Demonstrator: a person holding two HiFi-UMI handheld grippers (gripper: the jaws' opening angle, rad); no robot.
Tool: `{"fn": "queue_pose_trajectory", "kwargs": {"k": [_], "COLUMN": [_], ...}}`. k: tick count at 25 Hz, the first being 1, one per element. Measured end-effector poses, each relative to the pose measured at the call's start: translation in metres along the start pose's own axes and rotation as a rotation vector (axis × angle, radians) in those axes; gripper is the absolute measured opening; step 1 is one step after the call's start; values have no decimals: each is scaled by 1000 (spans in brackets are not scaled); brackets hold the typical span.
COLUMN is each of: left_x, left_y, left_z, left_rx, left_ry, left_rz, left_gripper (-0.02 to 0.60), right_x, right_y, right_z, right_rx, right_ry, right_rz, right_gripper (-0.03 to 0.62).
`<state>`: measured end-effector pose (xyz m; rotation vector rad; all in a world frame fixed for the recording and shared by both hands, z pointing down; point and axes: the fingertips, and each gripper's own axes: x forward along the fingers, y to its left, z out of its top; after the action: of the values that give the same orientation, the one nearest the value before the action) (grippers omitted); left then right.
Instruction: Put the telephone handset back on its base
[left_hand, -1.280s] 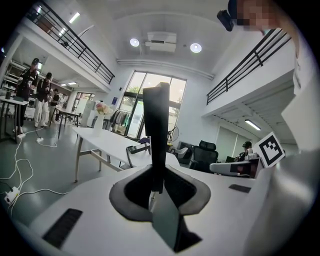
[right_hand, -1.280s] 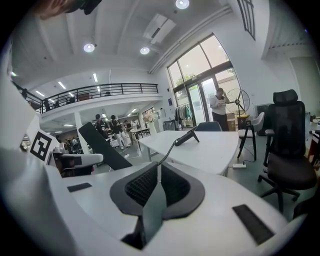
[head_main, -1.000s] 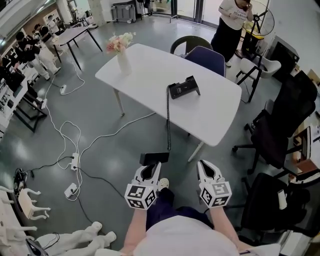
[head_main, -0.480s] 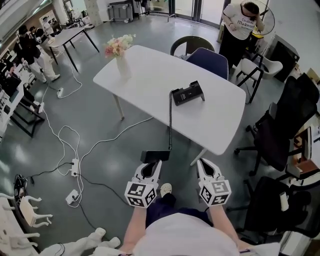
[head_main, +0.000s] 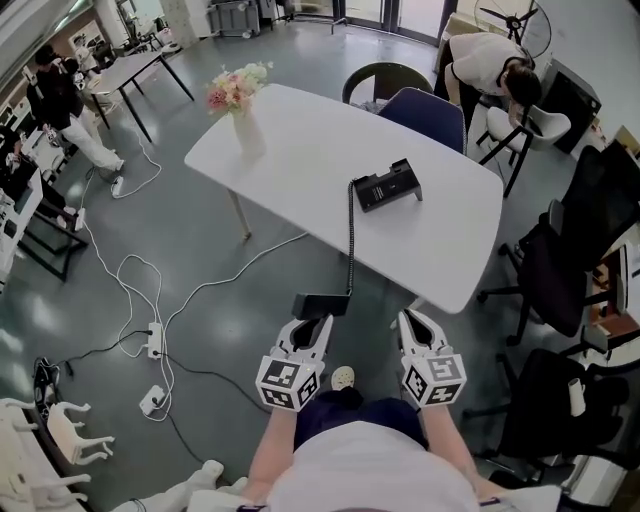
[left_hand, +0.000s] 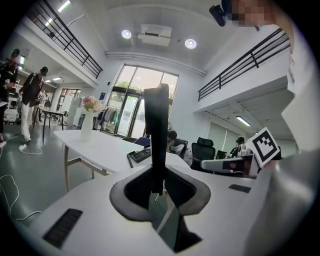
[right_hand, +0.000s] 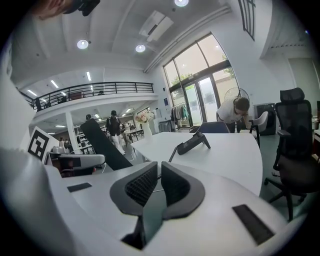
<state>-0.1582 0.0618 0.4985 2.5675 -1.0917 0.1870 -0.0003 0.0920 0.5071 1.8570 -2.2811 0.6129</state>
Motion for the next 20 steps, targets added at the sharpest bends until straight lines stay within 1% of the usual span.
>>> {"fn": "queue_pose_trajectory", "kwargs": {"k": [5, 11, 20], "left_x": [-2, -10, -8], "left_y": [4, 11, 20], "left_z": [-6, -8, -17], "left_rx": [-22, -39, -63], "left_ry": [11, 11, 30], "left_rz": [-1, 13, 26], "left_gripper": [78, 78, 77], "right_x": [4, 10, 19], "right_y": [5, 9, 11], "right_z": [-5, -1, -12], "right_rx": [-13, -30, -22], "right_ry": [31, 37, 68], "right_rz": [5, 13, 29], "right_gripper": [46, 46, 46]}}
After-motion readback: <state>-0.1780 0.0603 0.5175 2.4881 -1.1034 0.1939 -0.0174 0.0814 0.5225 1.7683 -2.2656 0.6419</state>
